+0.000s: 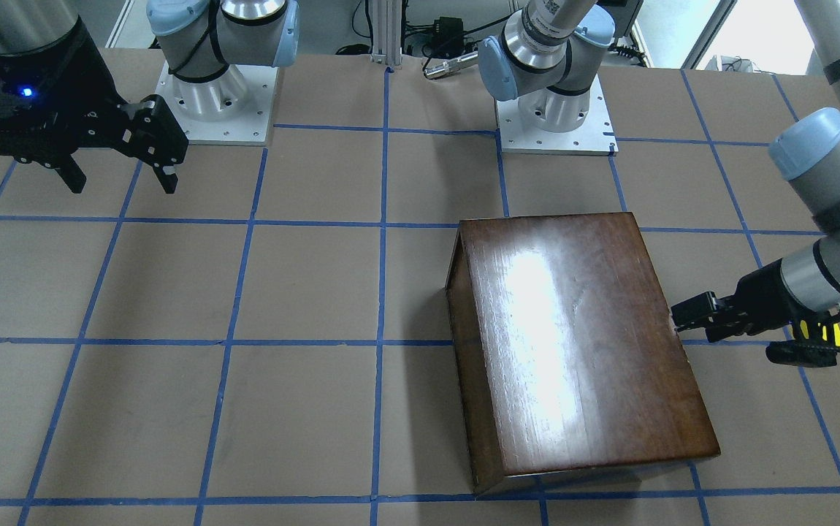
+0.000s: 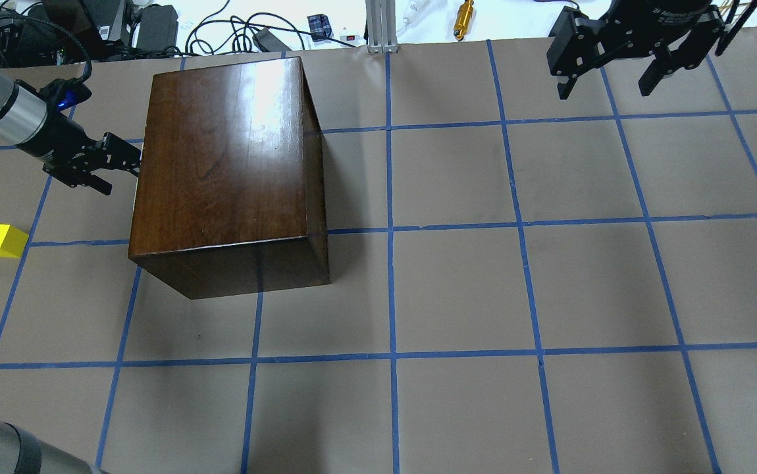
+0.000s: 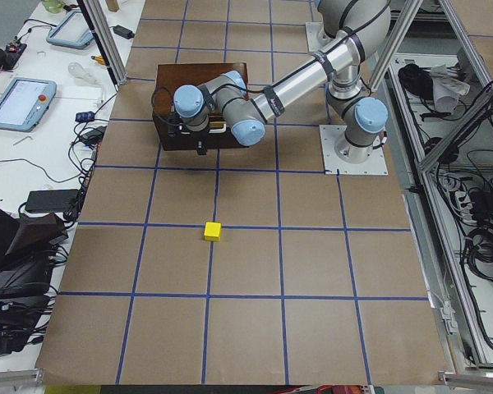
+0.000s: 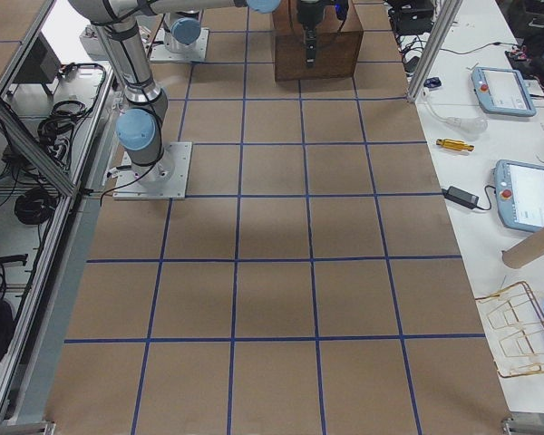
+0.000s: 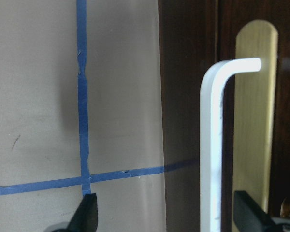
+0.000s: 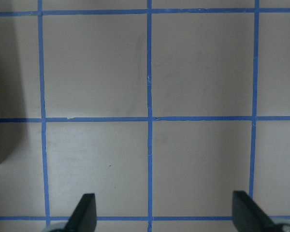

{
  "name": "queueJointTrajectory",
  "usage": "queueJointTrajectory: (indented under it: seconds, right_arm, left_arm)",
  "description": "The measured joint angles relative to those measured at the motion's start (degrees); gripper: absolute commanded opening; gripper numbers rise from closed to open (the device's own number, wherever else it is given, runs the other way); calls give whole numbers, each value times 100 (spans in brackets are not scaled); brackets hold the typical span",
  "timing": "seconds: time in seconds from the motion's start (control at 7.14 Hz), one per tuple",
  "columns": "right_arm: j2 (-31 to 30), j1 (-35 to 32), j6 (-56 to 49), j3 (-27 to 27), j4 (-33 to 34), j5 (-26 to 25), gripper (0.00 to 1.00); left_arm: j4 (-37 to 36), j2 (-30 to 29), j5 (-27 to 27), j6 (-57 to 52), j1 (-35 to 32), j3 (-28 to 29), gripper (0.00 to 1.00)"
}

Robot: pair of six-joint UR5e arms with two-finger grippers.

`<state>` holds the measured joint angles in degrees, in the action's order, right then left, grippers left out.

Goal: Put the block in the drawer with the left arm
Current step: 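Move the left gripper to the white drawer handle and grasp it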

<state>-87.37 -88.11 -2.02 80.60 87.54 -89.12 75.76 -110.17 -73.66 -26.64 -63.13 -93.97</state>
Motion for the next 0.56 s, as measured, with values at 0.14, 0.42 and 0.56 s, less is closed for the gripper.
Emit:
queueJointTrajectory:
  seconds: [0.14,0.42,0.56]
  right_arm:
    - [-1,1,0,0,0,-2,100]
    - [-2,-2,0,0,0,-2,100]
    - [-1,-1,0,0,0,-1,100]
  left_arm:
    - [0,-2,2,-5,5,-3,98]
    - [0,-30,18,-4,10,-12,98]
    - [-36,-80,19,-5,11,-14,98]
